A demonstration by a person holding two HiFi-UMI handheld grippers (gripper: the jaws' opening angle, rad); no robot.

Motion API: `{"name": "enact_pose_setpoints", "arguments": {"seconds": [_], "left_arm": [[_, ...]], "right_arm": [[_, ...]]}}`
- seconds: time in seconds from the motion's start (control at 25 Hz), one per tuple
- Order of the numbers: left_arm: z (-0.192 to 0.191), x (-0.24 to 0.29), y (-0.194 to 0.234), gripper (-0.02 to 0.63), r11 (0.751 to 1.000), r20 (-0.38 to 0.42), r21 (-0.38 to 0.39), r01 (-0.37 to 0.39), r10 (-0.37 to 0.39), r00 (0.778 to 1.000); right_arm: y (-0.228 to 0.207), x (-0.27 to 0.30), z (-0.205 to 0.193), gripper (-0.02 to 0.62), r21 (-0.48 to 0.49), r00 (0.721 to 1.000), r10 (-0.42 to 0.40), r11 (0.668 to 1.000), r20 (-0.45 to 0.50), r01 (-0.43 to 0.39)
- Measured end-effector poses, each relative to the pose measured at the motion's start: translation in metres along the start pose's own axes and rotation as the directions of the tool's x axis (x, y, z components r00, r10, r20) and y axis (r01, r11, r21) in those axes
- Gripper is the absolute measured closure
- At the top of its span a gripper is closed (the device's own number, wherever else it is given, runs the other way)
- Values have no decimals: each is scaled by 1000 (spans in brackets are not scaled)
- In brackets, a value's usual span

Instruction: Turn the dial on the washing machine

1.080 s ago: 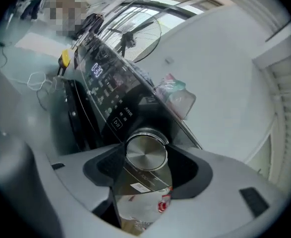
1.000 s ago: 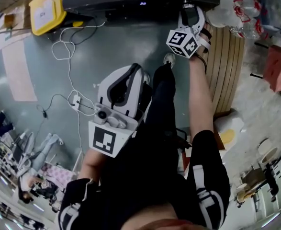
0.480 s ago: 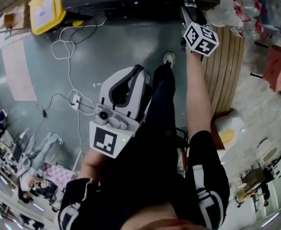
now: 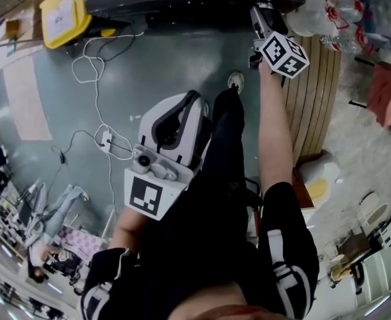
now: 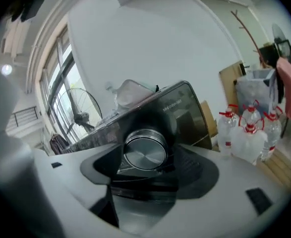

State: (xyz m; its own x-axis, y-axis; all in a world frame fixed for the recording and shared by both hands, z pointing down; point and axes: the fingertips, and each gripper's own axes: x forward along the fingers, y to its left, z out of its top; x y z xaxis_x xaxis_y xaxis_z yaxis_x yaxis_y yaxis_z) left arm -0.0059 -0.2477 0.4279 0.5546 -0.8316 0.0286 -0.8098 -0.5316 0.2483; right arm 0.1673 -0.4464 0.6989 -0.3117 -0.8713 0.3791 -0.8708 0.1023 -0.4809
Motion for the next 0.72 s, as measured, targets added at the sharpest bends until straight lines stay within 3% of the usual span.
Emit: {"name": "enact_pose_setpoints", "arguments": {"seconds": [0.08, 0.12, 0.2, 0.32, 0.4, 0.52, 0.64, 0.72], "left_arm": [[1, 0, 0, 578, 1000, 3, -1, 1, -1, 1000], [1, -1, -1, 578, 1000, 4, -2, 1, -1, 1000], [2, -1, 0, 578, 1000, 4, -5, 3, -3, 1000], [-1, -1, 3, 578, 1000, 0, -9, 5, -5, 1000], [-1, 0, 3, 578, 1000, 0, -17, 7, -7, 1000], [-2, 1, 4, 578, 1000, -1, -24, 7, -7, 1000], [-3, 1, 6, 578, 1000, -2, -27, 3, -3, 1000], [-5, 1, 7, 578, 1000, -4, -29, 3, -3, 1000]], "right_arm": [[4, -3, 0, 252, -170, 999, -48, 984, -12, 45], [7, -7, 0, 250, -286, 996, -82, 955, -18, 73], [13, -12, -1, 250, -521, 989, -149, 846, -16, 119], [20, -12, -5, 250, -767, 976, -218, 625, 5, 144], [21, -9, -5, 250, -846, 969, -248, 512, 16, 145], [21, -3, -4, 250, -902, 961, -277, 407, 29, 144], [21, 3, -5, 250, -934, 955, -294, 326, 47, 147], [21, 4, -6, 252, -939, 952, -302, 306, 59, 155]]}}
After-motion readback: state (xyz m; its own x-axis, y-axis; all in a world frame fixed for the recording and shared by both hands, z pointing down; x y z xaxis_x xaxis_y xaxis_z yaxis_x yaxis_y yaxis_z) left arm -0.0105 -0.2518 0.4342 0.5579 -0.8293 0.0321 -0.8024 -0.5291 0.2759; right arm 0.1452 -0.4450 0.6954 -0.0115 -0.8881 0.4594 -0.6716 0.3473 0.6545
